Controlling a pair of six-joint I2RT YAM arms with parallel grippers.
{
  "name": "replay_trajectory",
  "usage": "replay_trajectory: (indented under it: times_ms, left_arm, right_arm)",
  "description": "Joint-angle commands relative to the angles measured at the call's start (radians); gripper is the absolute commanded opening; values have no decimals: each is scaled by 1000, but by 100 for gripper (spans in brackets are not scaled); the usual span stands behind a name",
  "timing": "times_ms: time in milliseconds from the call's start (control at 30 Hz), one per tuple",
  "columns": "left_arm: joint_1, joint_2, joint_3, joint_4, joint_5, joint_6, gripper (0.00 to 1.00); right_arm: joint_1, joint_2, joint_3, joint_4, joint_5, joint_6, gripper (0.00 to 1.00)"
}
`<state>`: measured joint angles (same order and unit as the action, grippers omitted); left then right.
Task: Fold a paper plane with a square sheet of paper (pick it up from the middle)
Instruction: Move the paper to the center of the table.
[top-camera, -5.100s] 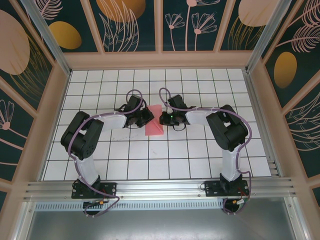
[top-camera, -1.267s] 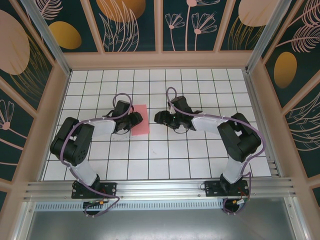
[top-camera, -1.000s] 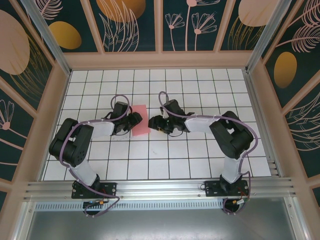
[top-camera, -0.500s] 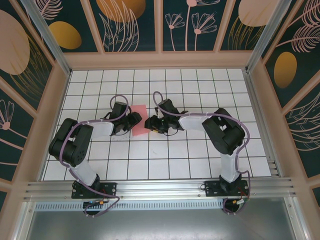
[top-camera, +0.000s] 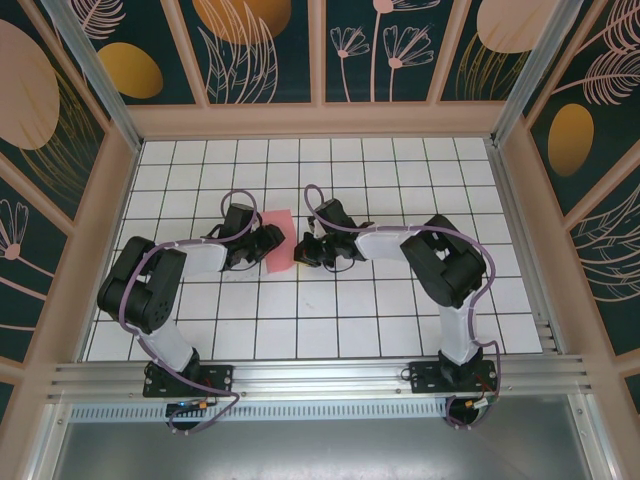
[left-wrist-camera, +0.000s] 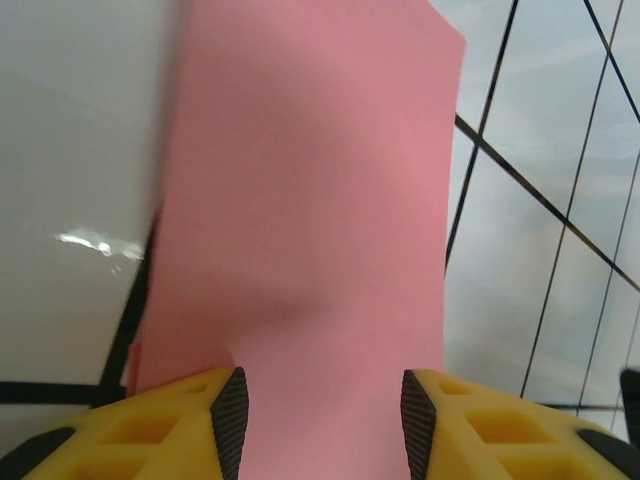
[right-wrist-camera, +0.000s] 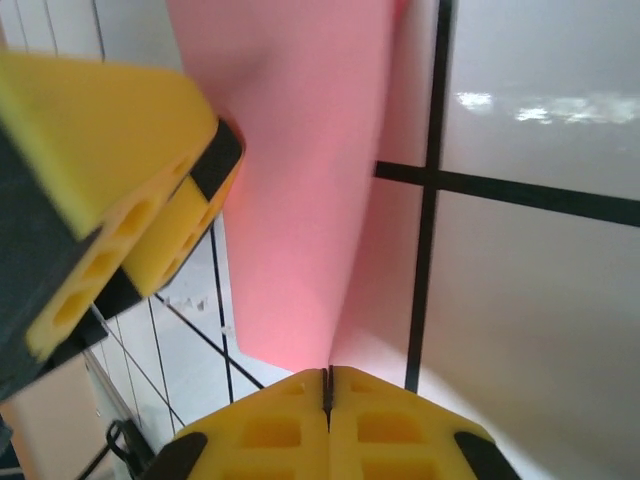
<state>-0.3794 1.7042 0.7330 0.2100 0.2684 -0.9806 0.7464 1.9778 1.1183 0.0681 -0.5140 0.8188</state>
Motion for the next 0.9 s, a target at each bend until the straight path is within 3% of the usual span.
replay_trajectory:
  times_ms: [0, 167, 467, 733, 867]
  left_arm:
    - [-5, -37, -23, 20, 109, 29, 46]
    - [-60, -49, 20, 58, 180, 66, 46]
    - [-121, 39, 86, 89, 193, 93, 44]
    - [-122, 82, 120, 0, 113, 144, 40]
    - [-121, 109, 126, -22, 97, 157, 36]
  right_arm:
    - [-11, -27, -18, -19, 60, 5, 0]
    - [-28, -123, -107, -30, 101, 7, 0]
    - [-38, -295, -297, -72, 135, 40, 0]
    - [-47, -331, -346, -61, 148, 61, 0]
    - [-47, -324, -343, -32, 130, 67, 12]
